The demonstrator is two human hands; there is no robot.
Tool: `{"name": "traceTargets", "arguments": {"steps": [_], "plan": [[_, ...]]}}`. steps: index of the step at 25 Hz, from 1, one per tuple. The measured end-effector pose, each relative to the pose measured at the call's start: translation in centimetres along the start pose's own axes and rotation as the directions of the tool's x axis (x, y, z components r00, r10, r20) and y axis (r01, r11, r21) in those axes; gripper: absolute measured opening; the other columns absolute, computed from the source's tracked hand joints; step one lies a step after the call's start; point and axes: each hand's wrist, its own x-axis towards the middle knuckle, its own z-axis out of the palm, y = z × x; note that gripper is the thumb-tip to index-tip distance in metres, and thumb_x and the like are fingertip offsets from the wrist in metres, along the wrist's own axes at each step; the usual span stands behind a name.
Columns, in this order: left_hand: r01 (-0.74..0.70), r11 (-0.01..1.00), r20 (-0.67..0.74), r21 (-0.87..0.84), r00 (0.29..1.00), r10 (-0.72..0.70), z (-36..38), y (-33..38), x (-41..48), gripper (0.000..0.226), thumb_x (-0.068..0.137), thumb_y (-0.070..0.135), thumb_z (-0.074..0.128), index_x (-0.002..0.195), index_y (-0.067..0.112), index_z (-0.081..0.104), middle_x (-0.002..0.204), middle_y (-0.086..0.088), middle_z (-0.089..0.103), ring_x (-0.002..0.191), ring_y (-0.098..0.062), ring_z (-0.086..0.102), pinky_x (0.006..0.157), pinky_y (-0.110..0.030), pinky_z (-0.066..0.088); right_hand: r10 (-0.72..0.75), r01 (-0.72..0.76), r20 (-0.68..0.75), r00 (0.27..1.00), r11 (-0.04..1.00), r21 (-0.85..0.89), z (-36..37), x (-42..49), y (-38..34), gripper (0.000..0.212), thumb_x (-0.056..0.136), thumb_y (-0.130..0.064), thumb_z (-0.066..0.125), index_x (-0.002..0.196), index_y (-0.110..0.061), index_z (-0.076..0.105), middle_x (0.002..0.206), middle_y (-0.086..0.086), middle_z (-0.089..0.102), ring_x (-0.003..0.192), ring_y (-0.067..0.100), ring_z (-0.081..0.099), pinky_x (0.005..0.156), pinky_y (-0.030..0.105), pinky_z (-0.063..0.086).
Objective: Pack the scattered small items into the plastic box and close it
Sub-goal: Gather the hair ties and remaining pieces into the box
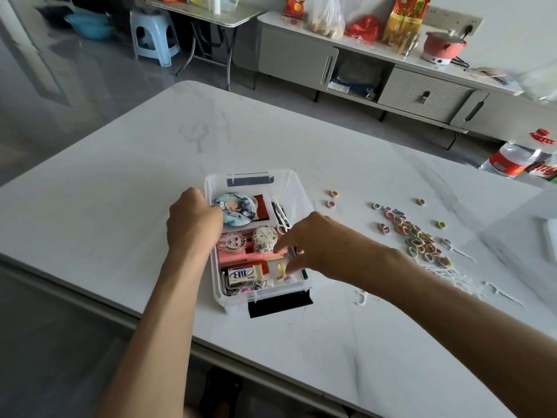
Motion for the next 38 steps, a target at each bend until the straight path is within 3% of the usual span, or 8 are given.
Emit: {"name": "traceTargets", "arguments": {"steps": [2,5,9,16,22,27,32,38], "plan": [[0.001,1.0,-0.011,-0.016,1.0,-0.001,0.0,0.1,-0.1,0.025,0.081,0.003,0.049,0.105,0.004,0.058,0.099,-0.015,0.063,0.095,-0.037,0.06,0.068,-0.034,0.043,0.021,-0.001,-0.199,0.98,0.995,0.098,-0.9,-0.5,0.9,0.021,0.084,-0.022,0.073,0.105,-0.025,0.074,0.095,-0.01,0.072,0.073,0.0,0.065,0.069,0.01,0.048],[0.027,0.999,-0.025,-0.041,0.999,-0.028,-0.1,0.1,0.3,0.041,0.082,0.004,0.049,0.122,0.01,0.057,0.117,-0.014,0.064,0.107,-0.035,0.059,0.079,-0.033,0.044,0.383,-0.232,-0.446,0.809,0.905,0.356,-1.5,-1.9,5.0,0.014,0.085,-0.021,0.069,0.092,-0.033,0.073,0.078,-0.017,0.069,0.07,-0.001,0.064,0.061,0.007,0.044],[-0.002,1.0,-0.02,0.001,1.0,0.002,0.3,-0.2,0.3,0.016,0.076,0.003,0.045,0.088,0.004,0.056,0.085,-0.015,0.062,0.082,-0.038,0.059,0.056,-0.032,0.035,0.594,-0.59,-0.088,0.8,0.805,0.069,3.1,-4.1,10.2,0.041,0.077,-0.042,0.075,0.115,-0.03,0.062,0.1,0.002,0.062,0.098,0.018,0.054,0.078,0.03,0.044],[-0.002,1.0,-0.01,-0.01,1.0,0.002,0.1,-0.1,0.2,0.021,0.078,0.006,0.05,0.097,0.008,0.059,0.09,-0.012,0.065,0.084,-0.035,0.061,0.069,-0.039,0.049,0.562,-0.501,-0.288,0.775,0.825,0.262,6.1,-2.6,11.4,0.017,0.072,-0.001,0.074,0.075,-0.018,0.074,0.076,0.0,0.071,0.065,0.008,0.057,0.054,0.008,0.037],[0.019,1.0,0.0,-0.006,1.0,-0.019,-0.1,0.2,0.1,0.025,0.08,0.005,0.051,0.103,0.008,0.061,0.098,-0.012,0.067,0.089,-0.034,0.061,0.075,-0.041,0.051,0.55,-0.29,-0.462,0.696,0.803,0.52,0.4,-2.4,8.0,0.009,0.072,-0.014,0.078,0.072,-0.023,0.075,0.06,-0.009,0.07,0.052,-0.007,0.056,0.047,0.005,0.035],[0.014,1.0,0.017,0.002,1.0,-0.014,-0.2,0.5,0.1,0.029,0.083,0.002,0.048,0.108,0.006,0.062,0.107,-0.014,0.067,0.094,-0.035,0.062,0.075,-0.039,0.051,0.143,-0.072,-0.266,0.953,0.964,0.257,-1.3,-0.7,1.1,0.015,0.076,-0.018,0.078,0.079,-0.032,0.074,0.072,-0.015,0.072,0.064,-0.002,0.064,0.059,0.004,0.043],[0.031,0.999,-0.027,0.019,0.999,-0.031,-0.7,0.4,0.2,0.023,0.085,0.0,0.049,0.105,0.003,0.061,0.103,-0.015,0.065,0.096,-0.038,0.061,0.071,-0.035,0.044,-0.016,0.02,-0.045,0.999,0.995,0.101,1.0,0.5,-0.5,0.029,0.081,-0.01,0.075,0.108,-0.016,0.072,0.097,-0.006,0.068,0.081,0.003,0.062,0.069,0.005,0.043],[0.057,0.998,-0.049,0.033,0.997,-0.056,-0.6,0.4,0.6,0.028,0.093,0.006,0.05,0.12,0.005,0.059,0.118,-0.018,0.064,0.105,-0.037,0.06,0.076,-0.034,0.041,0.404,-0.146,-0.441,0.802,0.847,0.511,-1.2,2.4,6.4,0.028,0.081,-0.002,0.068,0.086,-0.03,0.072,0.075,-0.01,0.071,0.065,0.008,0.064,0.066,0.013,0.048]]}}
